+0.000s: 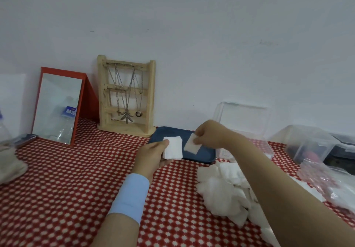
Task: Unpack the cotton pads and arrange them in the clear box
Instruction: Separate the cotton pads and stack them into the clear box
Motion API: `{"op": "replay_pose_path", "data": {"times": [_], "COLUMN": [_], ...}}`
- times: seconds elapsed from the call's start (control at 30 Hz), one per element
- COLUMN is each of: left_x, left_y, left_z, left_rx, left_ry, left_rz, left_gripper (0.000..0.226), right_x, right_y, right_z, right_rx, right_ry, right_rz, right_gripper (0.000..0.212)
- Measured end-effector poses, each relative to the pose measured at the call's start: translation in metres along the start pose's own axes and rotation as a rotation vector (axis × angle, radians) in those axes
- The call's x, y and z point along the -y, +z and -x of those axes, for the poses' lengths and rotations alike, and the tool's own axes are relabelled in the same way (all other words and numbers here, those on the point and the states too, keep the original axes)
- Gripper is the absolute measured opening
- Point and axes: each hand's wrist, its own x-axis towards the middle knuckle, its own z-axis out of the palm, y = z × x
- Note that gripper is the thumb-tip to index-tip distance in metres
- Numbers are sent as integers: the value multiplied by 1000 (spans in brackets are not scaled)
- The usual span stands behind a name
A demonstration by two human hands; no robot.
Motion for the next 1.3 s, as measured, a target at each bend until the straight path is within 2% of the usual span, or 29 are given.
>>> {"op": "replay_pose_path", "data": {"times": [0.1, 0.17, 0.23, 0.37, 0.5, 0.6, 0.7, 0.8, 0.87, 0.9, 0.97, 1.07, 1.2, 1.27, 1.3], "left_x": [1, 2, 2, 4, 7, 6, 6, 10, 10, 10, 11, 13, 11, 10, 10], "left_y": [3, 6, 10, 17, 20, 23, 22, 19, 15, 14, 12, 14, 17, 18, 18], "left_z": [1, 2, 5, 10, 10, 13, 17, 13, 10, 8, 6, 7, 7, 6, 6], "left_rx": [-18, -7, 58, 215, 249, 287, 320, 243, 173, 151, 127, 129, 108, 91, 82], "left_ry": [20, 23, 12, -39, -60, -71, 30, 46, 52, 56, 67, 71, 19, -10, -13], "left_rz": [-25, -24, -25, -25, -35, -20, -183, -220, -190, -172, -164, -171, -110, -57, -42], "left_gripper": [6, 7, 11, 25, 34, 38, 29, 33, 33, 34, 36, 35, 13, 15, 17], "right_x": [2, 7, 13, 19, 18, 16, 13, 5, -1, -3, -5, -8, -13, -16, -19], "right_y": [-23, -32, -34, -21, -13, -11, -9, -6, -1, 2, 11, 24, 19, 9, 5], "right_z": [24, 40, 49, 44, 43, 43, 43, 41, 40, 41, 42, 38, 41, 47, 50], "right_rx": [-92, -38, 41, 62, 18, -13, -57, -107, -26, 68, 259, 306, 232, 134, 82], "right_ry": [-67, -129, -177, -170, -155, -144, -137, -81, -49, -36, -28, -81, -93, -48, -24], "right_rz": [-218, -370, -412, -275, -156, -132, -92, -52, 47, 115, 281, 395, 170, -13, -111], "right_gripper": [20, 16, 19, 38, 44, 44, 45, 31, 19, 20, 33, 43, 32, 13, 15]}}
